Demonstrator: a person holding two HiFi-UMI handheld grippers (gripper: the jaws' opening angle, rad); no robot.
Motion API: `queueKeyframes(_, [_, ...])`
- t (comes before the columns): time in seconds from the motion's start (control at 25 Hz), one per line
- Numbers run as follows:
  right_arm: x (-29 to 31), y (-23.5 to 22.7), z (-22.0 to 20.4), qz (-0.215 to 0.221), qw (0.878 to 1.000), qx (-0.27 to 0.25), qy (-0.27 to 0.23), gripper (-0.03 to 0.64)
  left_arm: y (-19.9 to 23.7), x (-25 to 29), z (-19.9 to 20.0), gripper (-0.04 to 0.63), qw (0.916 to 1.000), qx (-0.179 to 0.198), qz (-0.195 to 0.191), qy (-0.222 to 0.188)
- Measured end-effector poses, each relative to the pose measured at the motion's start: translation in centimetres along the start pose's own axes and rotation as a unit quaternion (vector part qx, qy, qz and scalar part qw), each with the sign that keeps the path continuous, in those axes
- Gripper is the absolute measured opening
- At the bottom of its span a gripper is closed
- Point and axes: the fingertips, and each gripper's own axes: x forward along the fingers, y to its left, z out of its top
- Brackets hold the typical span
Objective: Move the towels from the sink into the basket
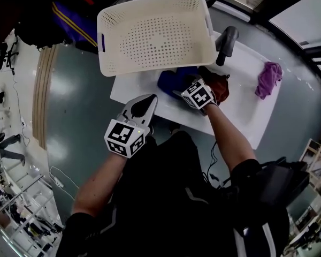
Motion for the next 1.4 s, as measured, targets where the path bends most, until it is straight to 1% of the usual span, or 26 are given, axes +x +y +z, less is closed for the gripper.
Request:
queueKeyframes(0.16, [1.0, -0.5, -0.6, -0.006, 1.000, 0.006, 0.012, 0.367, 0.2, -0.8, -0.1, 0.006, 1.0000, -0.006, 0.006, -0.002])
queueKeyframes(0.24, [1.4, -0.4, -0.7, -0.003, 1.000, 0.010, 0.014, 0.365, 0.5, -1.2, 0.0, 0.006, 0.9999, -0.006, 0.010, -0.003])
queueKeyframes(0.36, [1.8, -0.4, -0.8, 0.001, 1.000, 0.017, 0.019, 0.341, 0.6, -1.5, 0.2, 0.006, 0.9999, -0.005, 0.011, -0.004])
queueKeyframes(0.52, [1.6, -1.0, -0.8, -0.014, 0.999, 0.028, 0.024, 0.282, 0.5, -1.9, 0.5, 0.006, 0.9999, 0.001, 0.009, -0.004])
queueKeyframes(0.72, [1.6, -0.8, -1.1, -0.020, 0.999, 0.027, 0.040, 0.162, 0.8, -2.3, 1.0, 0.006, 0.9999, 0.002, 0.011, -0.012])
queueKeyframes(0.84, [1.2, -0.5, -0.4, -0.026, 0.998, 0.033, 0.039, 0.125, 0.8, -2.6, 1.5, 0.006, 0.9998, 0.007, 0.006, -0.016])
queueKeyframes(1.04, [-0.9, 0.5, 0.7, -0.035, 0.999, 0.034, 0.017, 0.110, 0.1, -3.4, 2.5, 0.006, 0.9995, 0.011, -0.006, -0.028])
queueKeyframes(1.24, [-3.1, 1.4, 2.3, -0.040, 0.998, 0.038, -0.004, 0.106, -0.5, -3.5, 3.8, 0.006, 0.9983, 0.036, -0.030, -0.033])
queueKeyframes(1.4, [-5.4, 2.3, 3.9, -0.041, 0.998, 0.041, -0.032, 0.106, -1.1, -3.9, 5.3, 0.006, 0.9968, 0.043, -0.045, -0.050])
